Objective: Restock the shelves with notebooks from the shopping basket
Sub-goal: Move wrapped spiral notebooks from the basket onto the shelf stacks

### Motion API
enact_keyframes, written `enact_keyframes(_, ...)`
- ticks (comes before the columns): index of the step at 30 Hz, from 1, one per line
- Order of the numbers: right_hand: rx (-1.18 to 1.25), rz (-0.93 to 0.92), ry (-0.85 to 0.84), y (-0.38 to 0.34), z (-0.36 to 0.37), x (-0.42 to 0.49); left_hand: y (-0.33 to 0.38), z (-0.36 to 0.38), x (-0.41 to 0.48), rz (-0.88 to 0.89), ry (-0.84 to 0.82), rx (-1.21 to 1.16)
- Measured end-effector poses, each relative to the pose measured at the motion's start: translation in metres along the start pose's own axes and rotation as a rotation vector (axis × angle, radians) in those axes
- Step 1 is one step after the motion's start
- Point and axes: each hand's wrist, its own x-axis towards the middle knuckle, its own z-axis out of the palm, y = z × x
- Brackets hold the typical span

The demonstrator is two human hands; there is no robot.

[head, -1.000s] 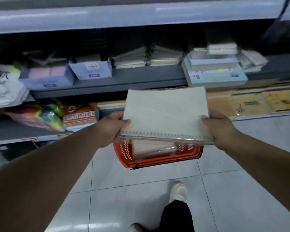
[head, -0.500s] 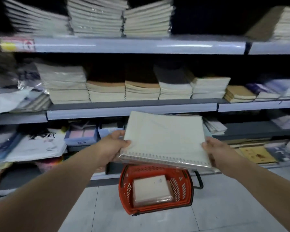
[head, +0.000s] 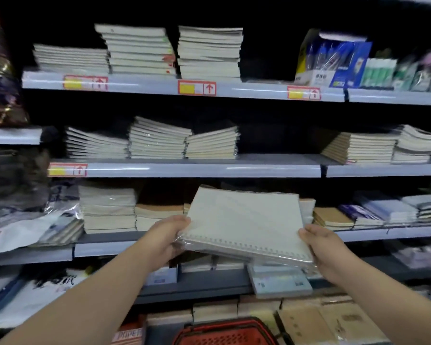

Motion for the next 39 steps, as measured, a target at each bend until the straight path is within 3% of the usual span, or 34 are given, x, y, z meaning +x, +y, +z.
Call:
enact_keyframes(8, 0.071, -0.140, 0.230, -0.052, -0.025, 0.020, 0.038, 0.072, 0.021, 0.066, -0.020, -0.284)
enact_keyframes(17, 0.229, -0.146, 0.367, -0.093, -0.029, 0.062, 0.056, 0.182, 0.048, 0.055, -0.298, -0.151)
enact_keyframes(21, 0.277, -0.118, 0.376, -0.099, -0.026, 0.086, 0.062, 0.210, 0.069, 0.055, -0.318, -0.086)
enact_keyframes(26, 0.405, -0.074, 0.323, -0.104, -0.022, 0.112, 0.064, 0.228, 0.101, 0.063, -0.298, -0.070)
enact_keyframes(32, 0.441, 0.007, 0.131, -0.111, -0.010, 0.125, 0.068, 0.252, 0.137, 0.053, -0.177, -0.144)
enact_keyframes(39, 0.280, 0.084, -0.003, -0.130, 0.012, 0.147, 0.083, 0.246, 0.158, 0.020, -0.302, -0.097)
